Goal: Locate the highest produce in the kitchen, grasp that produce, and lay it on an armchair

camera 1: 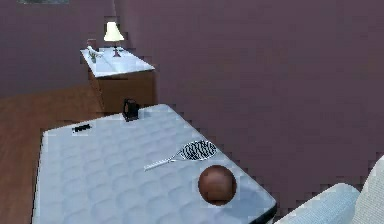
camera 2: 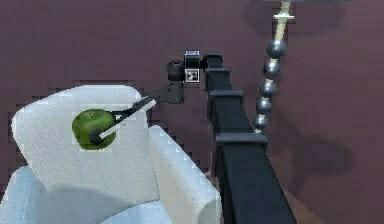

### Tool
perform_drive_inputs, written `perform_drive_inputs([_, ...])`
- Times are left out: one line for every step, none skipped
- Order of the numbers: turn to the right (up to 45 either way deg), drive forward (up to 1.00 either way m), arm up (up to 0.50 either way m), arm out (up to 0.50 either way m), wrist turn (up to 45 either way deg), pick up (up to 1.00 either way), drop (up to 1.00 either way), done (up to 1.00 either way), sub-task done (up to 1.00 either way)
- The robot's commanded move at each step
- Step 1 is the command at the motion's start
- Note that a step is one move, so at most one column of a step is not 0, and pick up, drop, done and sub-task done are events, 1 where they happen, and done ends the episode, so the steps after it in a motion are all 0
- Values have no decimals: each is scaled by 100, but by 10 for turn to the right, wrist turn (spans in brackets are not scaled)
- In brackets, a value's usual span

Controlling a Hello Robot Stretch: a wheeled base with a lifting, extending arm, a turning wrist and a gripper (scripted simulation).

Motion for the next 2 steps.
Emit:
perform_drive_inputs([0,0,-50,0,0,0,0,0,0])
perform_drive_inputs([0,0,0,0,0,0,100,0,0])
